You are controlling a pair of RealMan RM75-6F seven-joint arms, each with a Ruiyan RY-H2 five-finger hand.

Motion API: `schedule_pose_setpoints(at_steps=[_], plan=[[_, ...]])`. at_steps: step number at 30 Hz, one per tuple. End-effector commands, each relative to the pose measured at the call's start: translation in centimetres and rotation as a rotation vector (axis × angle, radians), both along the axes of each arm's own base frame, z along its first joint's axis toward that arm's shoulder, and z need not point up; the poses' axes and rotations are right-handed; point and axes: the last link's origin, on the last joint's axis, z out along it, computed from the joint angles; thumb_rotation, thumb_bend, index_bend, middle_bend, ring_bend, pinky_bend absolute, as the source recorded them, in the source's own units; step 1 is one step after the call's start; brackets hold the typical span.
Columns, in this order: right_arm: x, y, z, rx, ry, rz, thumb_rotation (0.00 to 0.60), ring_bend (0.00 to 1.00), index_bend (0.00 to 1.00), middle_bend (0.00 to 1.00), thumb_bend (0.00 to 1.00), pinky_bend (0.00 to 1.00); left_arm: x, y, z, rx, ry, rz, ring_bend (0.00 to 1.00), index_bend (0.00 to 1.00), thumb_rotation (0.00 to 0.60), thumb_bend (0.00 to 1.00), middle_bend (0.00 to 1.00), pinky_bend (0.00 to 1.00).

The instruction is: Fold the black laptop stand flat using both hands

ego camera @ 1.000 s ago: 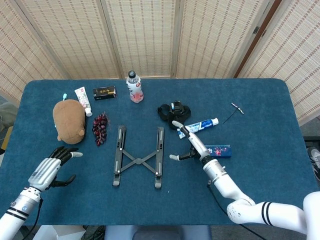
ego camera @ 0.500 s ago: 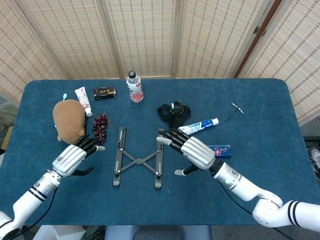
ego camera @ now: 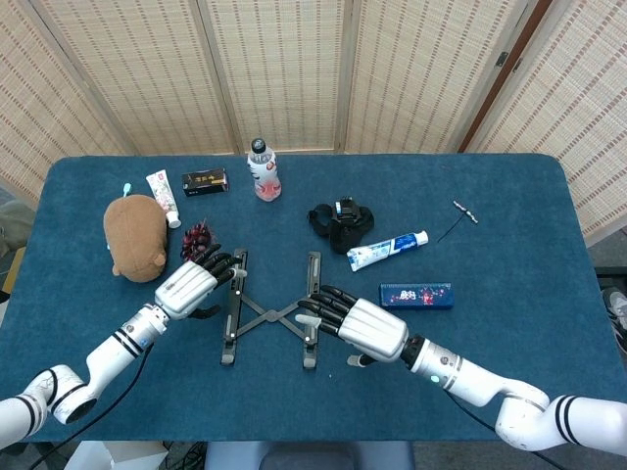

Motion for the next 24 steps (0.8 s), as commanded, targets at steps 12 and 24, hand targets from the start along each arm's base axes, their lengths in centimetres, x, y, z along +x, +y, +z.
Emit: schedule_pose_setpoints(at_steps=[12,24], plan=[[-0.6,-0.4,-3.5,-0.160,0.101,0.050,0.600,0.11,0.12,0.09,0.10,0.00,-0.7,3.2,-3.0,0.064,0.086,0.028,0.00,0.00,0.600,0.00,0.00,0.00],[-0.1,-0.8,-6.0,-0.200,0.124,0.089,0.600,0.12,0.11,0.09,0.10,0.00,-1.2,4.9,-4.3,0.090,0.079,0.032,0.00,0.00,0.600,0.00,0.00,0.00]])
